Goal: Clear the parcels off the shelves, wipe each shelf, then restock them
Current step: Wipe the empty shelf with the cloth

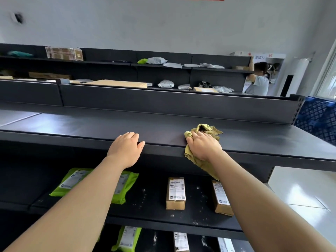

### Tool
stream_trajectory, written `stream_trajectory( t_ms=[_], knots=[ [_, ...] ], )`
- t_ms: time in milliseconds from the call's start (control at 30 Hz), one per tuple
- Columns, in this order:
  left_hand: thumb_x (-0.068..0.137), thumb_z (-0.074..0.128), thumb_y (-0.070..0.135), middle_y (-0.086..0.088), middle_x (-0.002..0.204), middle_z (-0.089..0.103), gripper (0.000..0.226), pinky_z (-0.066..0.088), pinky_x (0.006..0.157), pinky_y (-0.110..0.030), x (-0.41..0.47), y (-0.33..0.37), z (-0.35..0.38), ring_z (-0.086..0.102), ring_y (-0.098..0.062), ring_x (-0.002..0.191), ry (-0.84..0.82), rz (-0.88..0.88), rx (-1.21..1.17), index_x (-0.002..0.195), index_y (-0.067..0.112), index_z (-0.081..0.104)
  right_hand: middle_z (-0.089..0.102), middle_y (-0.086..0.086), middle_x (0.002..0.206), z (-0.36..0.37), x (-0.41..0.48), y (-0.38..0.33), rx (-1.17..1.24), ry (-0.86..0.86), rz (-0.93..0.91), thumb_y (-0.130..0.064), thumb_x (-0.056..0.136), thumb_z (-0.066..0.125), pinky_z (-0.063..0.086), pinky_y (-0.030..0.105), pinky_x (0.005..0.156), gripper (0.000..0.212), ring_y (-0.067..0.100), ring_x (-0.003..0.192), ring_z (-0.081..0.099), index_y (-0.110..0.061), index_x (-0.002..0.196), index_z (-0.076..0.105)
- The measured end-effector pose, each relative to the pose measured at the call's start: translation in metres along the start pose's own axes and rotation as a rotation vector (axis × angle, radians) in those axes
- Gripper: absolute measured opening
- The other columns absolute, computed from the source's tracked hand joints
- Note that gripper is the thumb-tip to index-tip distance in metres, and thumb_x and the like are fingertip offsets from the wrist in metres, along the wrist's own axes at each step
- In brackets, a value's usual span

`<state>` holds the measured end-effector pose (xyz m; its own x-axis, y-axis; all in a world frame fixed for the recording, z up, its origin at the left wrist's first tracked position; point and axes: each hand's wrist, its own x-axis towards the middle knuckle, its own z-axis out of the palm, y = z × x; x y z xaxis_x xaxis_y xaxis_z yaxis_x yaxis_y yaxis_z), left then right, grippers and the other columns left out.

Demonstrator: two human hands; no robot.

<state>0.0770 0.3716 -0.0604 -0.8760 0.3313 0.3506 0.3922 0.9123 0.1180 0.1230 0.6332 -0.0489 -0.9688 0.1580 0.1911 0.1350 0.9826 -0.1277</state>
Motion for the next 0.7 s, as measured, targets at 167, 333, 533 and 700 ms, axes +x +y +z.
stream_trajectory(
  t_ms=[167,333,533,700],
  knots=[
    [0.101,0.030,0.044,0.000,0.145,0.042,0.050,0.029,0.110,-0.033,0.000,-0.033,0.003,0.038,-0.019,0.133,0.010,0.081,0.002,0.139,0.014,0.042,0.049,0.009,0.140,0.010,-0.001,-0.034,-0.001,0.088,-0.008,-0.044,0.101,0.017,0.031,0.040,0.108,0.054,0.028,0.130,0.043,-0.016,0.136,0.046],
    [0.101,0.033,0.043,0.000,0.147,0.041,0.049,0.028,0.110,-0.033,0.002,-0.043,0.004,0.035,-0.019,0.136,-0.009,0.128,-0.047,0.140,0.015,0.041,0.052,0.004,0.138,0.018,-0.007,-0.068,0.010,0.135,-0.067,-0.053,0.098,0.026,0.032,0.038,0.106,0.053,0.026,0.128,0.045,-0.023,0.136,0.047],
    [0.102,0.032,0.039,-0.001,0.136,0.047,0.043,0.027,0.112,-0.035,0.001,-0.045,0.008,0.039,-0.020,0.128,0.019,0.172,-0.030,0.132,0.012,0.044,0.049,-0.001,0.140,0.021,-0.023,-0.085,-0.008,0.166,-0.143,-0.049,0.100,0.035,0.026,0.034,0.111,0.048,0.021,0.133,0.040,-0.021,0.138,0.044],
    [0.101,0.031,0.039,0.000,0.129,0.050,0.041,0.026,0.112,-0.037,0.003,-0.044,0.009,0.041,-0.019,0.124,0.033,0.177,-0.025,0.129,0.012,0.045,0.040,-0.001,0.149,0.025,-0.038,-0.090,0.030,0.172,-0.161,-0.040,0.101,0.040,0.015,0.032,0.118,0.048,0.019,0.141,0.030,-0.023,0.147,0.035]
  ],
)
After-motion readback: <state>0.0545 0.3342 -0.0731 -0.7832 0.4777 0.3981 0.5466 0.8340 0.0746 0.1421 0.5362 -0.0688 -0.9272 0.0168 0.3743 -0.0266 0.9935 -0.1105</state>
